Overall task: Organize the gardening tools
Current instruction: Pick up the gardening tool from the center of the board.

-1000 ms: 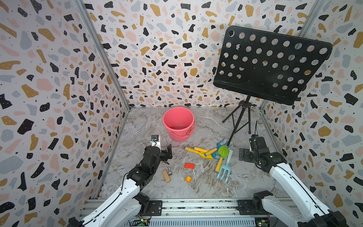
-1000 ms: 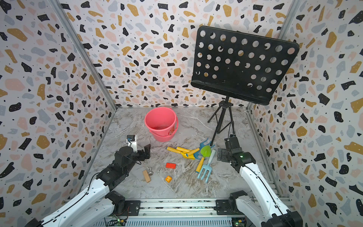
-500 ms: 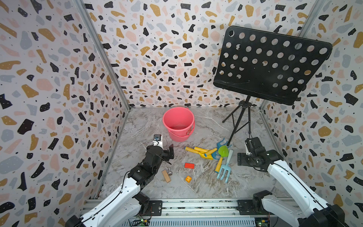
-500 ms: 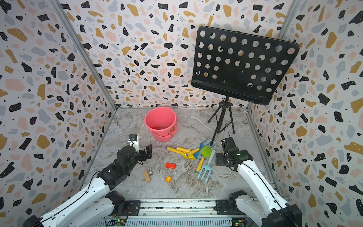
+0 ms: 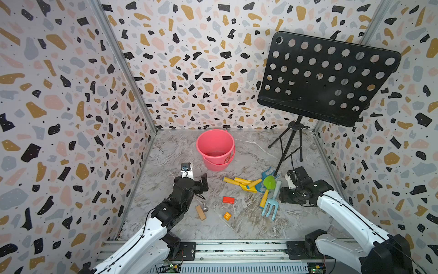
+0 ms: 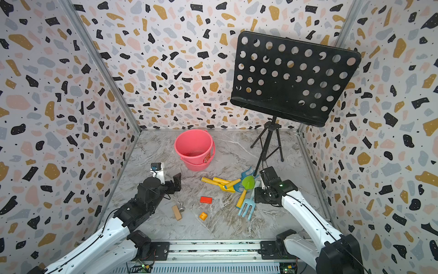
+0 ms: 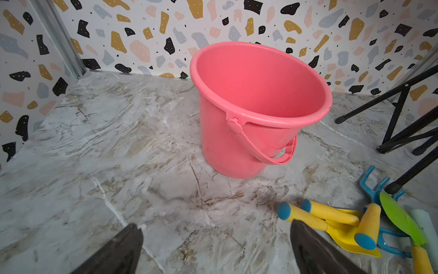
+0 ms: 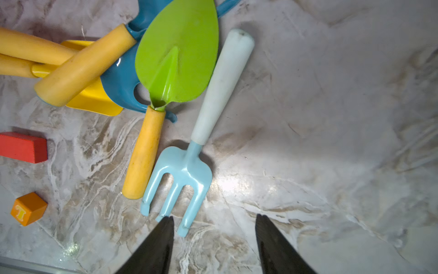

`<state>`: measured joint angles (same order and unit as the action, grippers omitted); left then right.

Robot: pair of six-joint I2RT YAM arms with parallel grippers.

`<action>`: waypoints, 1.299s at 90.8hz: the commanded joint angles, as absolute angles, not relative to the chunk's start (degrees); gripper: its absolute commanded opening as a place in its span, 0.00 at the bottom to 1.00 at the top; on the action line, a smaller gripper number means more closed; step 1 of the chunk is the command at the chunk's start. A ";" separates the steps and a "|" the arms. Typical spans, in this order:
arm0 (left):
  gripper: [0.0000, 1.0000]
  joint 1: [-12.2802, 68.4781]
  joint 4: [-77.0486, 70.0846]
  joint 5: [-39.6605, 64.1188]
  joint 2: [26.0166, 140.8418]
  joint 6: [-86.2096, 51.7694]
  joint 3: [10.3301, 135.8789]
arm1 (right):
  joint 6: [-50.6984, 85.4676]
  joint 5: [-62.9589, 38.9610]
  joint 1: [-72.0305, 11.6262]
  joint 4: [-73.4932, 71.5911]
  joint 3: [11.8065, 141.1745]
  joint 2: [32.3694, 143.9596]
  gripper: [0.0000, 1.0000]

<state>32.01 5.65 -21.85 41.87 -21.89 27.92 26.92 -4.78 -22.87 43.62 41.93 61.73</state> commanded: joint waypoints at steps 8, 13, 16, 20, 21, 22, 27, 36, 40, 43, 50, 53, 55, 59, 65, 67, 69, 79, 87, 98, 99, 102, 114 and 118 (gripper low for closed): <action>1.00 32.26 3.65 -23.07 42.17 -22.48 28.24 | 28.34 -8.09 -23.49 38.01 41.13 66.15 0.59; 1.00 32.28 3.33 -23.11 42.40 -22.57 28.08 | 28.60 -8.06 -23.52 36.40 41.05 67.35 0.58; 0.99 32.26 3.13 -23.14 42.46 -22.64 28.04 | 28.72 -7.90 -23.47 35.60 41.01 68.07 0.58; 1.00 32.28 2.94 -23.18 42.81 -22.68 28.04 | 28.96 -7.41 -23.47 34.83 41.02 69.00 0.58; 1.00 32.31 2.92 -23.19 42.85 -22.68 28.04 | 29.03 -7.31 -23.47 34.60 41.03 69.26 0.58; 1.00 32.33 2.91 -23.15 42.92 -22.72 28.04 | 29.10 -7.17 -23.47 34.35 41.04 69.57 0.58; 0.99 32.26 2.90 -23.12 43.26 -22.64 28.16 | 29.41 -6.60 -23.48 33.39 41.04 71.01 0.57; 1.00 32.26 2.99 -23.16 43.43 -22.59 28.30 | 30.00 -6.57 -23.52 31.63 41.15 73.30 0.55; 0.99 32.27 2.99 -23.12 43.43 -22.65 28.38 | 30.37 -6.80 -23.55 31.05 41.27 73.78 0.53; 0.99 32.26 2.99 -23.05 43.45 -22.53 28.39 | 30.56 -6.97 -23.60 30.61 41.30 73.88 0.52; 1.00 32.26 3.12 -23.04 43.31 -22.43 28.39 | 30.66 -6.82 -23.77 30.50 41.48 73.39 0.51; 1.00 32.27 3.13 -23.11 43.29 -22.34 28.39 | 30.67 -6.77 -24.00 30.63 41.63 73.10 0.50; 0.99 32.26 3.04 -23.16 43.26 -22.33 28.39 | 30.63 -6.77 -24.06 30.73 41.70 72.88 0.49; 0.99 32.27 2.87 -23.20 43.33 -22.34 28.26 | 30.81 -6.69 -24.56 31.17 41.90 72.68 0.49; 0.99 32.26 2.53 -23.30 43.51 -22.49 28.21 | 31.30 -6.12 -25.62 31.73 42.24 72.49 0.48; 0.99 32.26 2.48 -23.25 43.57 -22.56 28.21 | 31.53 -5.95 -26.09 31.86 42.35 72.51 0.48; 0.99 32.26 2.40 -23.21 43.65 -22.54 28.21 | 31.75 -5.90 -26.54 31.78 42.38 72.51 0.48; 0.99 32.26 2.35 -23.07 44.02 -22.51 28.38 | 32.98 -5.26 -28.93 31.50 43.05 72.88 0.48; 0.99 32.28 2.38 -22.95 44.27 -22.50 28.47 | 33.61 -4.35 -30.66 31.57 44.09 73.98 0.48; 1.00 32.30 2.61 -22.82 44.40 -22.26 28.80 | 33.83 -3.69 -31.90 31.21 45.27 76.16 0.48; 1.00 32.28 2.67 -22.83 44.39 -22.20 28.82 | 33.88 -3.69 -31.95 31.07 45.36 76.27 0.48; 1.00 32.26 2.78 -22.84 44.41 -22.16 28.83 | 33.99 -3.76 -32.13 30.70 45.45 76.75 0.48; 1.00 32.31 2.75 -22.85 44.46 -22.15 28.83 | 34.86 -4.02 -33.13 28.98 46.04 78.23 0.49; 0.99 32.26 2.73 -22.85 44.55 -22.13 28.85 | 35.09 -3.61 -33.44 28.73 46.32 78.82 0.50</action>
<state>32.01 4.71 -22.17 44.49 -22.11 27.92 33.71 -4.84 -32.62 29.71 44.18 78.22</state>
